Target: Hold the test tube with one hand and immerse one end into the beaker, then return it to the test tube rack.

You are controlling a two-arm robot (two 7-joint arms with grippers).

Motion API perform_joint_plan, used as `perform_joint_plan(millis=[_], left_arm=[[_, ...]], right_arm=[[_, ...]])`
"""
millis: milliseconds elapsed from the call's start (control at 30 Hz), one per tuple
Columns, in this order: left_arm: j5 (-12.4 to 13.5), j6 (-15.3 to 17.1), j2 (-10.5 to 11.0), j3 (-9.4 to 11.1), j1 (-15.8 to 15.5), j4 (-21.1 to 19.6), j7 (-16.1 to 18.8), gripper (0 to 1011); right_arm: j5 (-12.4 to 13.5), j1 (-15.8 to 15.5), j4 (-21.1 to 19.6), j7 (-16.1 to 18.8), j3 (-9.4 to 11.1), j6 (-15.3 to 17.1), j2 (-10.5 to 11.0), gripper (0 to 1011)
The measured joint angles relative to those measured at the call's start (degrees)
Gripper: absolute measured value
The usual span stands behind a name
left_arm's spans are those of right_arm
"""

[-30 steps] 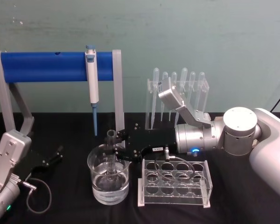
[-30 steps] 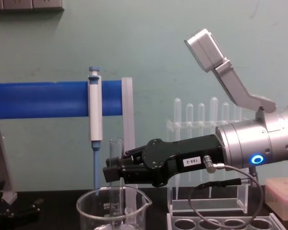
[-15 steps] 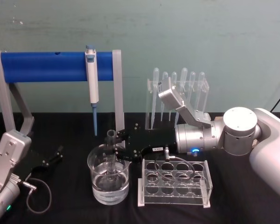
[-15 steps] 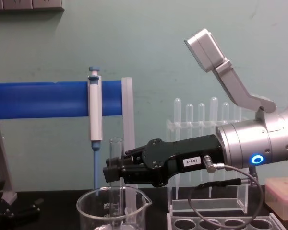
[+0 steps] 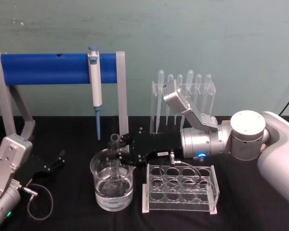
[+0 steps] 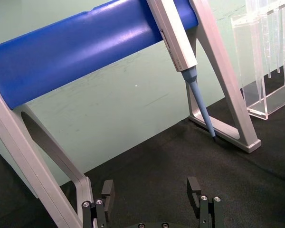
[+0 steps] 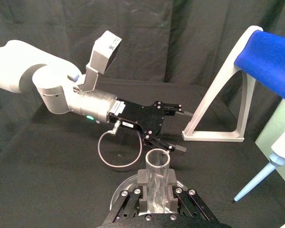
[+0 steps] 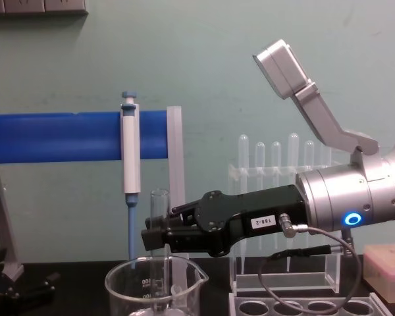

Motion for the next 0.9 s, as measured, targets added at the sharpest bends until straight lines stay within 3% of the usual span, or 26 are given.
perform_joint_plan(millis=[900], left_arm=[[0.0,0.0,0.0,0.0,0.0,0.0,0.0,1000]], right_arm=[[0.0,0.0,0.0,-0.01,0.0,0.0,0.0,226]])
